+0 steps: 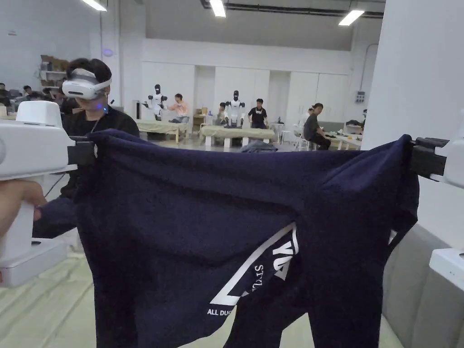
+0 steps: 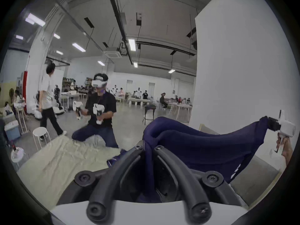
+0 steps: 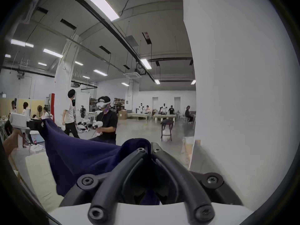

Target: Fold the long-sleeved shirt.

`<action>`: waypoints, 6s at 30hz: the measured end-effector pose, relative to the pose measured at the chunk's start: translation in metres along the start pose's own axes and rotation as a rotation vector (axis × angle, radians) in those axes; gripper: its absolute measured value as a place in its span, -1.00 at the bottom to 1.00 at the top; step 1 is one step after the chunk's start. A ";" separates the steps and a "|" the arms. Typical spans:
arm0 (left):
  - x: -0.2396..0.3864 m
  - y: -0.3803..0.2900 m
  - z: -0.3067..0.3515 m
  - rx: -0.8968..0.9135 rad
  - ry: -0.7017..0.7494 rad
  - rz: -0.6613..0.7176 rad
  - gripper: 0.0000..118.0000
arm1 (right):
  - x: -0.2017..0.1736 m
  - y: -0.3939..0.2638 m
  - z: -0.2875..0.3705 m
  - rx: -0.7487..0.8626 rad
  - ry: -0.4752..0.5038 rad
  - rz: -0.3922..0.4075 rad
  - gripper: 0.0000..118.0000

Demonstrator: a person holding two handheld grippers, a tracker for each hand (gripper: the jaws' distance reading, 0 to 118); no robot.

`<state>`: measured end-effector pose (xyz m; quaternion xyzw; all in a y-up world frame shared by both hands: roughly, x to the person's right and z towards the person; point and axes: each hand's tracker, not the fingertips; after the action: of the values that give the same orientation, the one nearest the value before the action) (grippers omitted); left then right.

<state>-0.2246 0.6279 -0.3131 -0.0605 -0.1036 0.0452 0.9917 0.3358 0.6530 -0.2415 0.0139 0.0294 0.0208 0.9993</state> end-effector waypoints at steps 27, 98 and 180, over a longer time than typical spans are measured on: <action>0.032 0.223 -0.198 0.243 0.128 -0.065 -0.80 | 0.023 0.189 -0.209 0.264 -0.197 0.009 -0.99; 0.059 -0.390 0.026 -0.524 0.031 0.046 -0.90 | -0.021 -0.418 0.119 -0.542 -0.078 -0.074 -1.00; 0.054 0.183 -0.084 0.202 0.006 -0.013 -0.80 | 0.040 0.171 -0.097 0.149 -0.054 0.021 -1.00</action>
<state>-0.1682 0.8049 -0.4075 0.0404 -0.0958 0.0490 0.9934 0.3626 0.8277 -0.3354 0.0891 0.0039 0.0284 0.9956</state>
